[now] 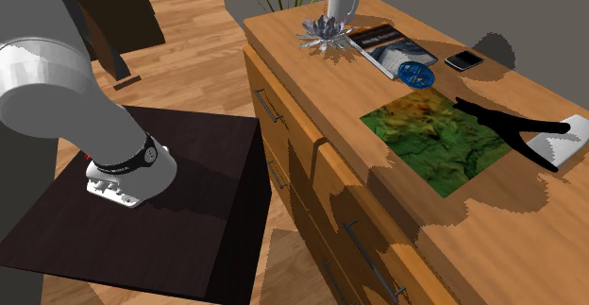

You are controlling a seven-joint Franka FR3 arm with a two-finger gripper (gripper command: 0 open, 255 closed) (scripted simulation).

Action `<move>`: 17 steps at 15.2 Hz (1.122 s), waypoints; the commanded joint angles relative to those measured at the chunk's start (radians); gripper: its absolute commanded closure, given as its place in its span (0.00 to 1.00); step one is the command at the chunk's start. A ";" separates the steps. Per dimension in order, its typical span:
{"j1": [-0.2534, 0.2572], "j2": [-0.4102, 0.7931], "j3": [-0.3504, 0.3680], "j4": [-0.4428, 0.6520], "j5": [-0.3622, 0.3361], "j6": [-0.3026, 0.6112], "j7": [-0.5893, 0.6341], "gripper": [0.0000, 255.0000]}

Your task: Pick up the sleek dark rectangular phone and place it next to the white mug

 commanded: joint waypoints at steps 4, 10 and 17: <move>0.004 0.016 -0.002 -0.043 -0.010 0.057 0.013 1.00; 0.005 0.034 -0.006 -0.100 -0.023 0.131 0.022 1.00; 0.008 0.065 -0.013 -0.155 -0.042 0.214 0.036 1.00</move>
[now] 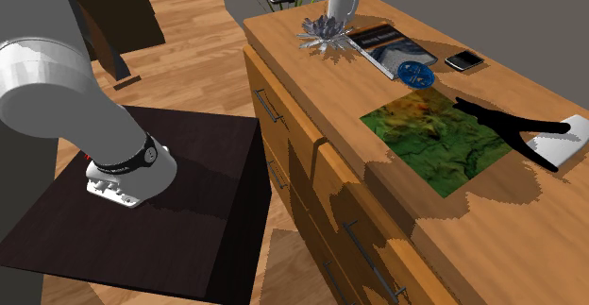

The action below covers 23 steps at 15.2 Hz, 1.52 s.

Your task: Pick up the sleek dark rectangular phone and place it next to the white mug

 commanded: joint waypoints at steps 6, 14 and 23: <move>0.004 0.035 -0.010 -0.052 -0.022 0.084 0.015 1.00; 0.010 0.071 -0.020 -0.080 -0.045 0.145 0.030 1.00; 0.010 0.071 -0.020 -0.080 -0.045 0.145 0.030 0.00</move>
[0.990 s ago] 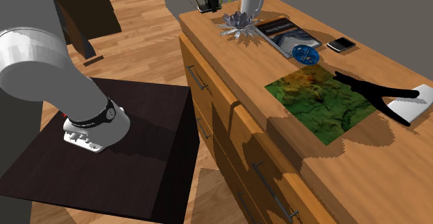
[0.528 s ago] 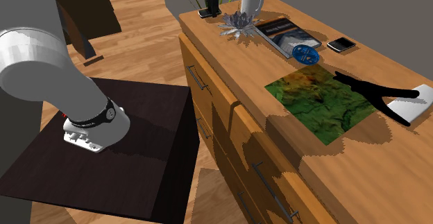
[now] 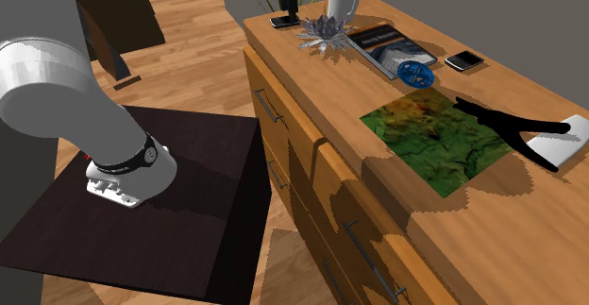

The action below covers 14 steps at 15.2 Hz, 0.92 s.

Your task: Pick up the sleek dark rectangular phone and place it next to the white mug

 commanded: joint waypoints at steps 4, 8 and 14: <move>-0.009 -0.042 0.011 0.011 0.023 -0.050 -0.015 0.00; -0.015 -0.077 0.019 0.026 0.043 -0.096 -0.027 0.00; -0.015 -0.077 0.019 0.026 0.043 -0.096 -0.027 0.00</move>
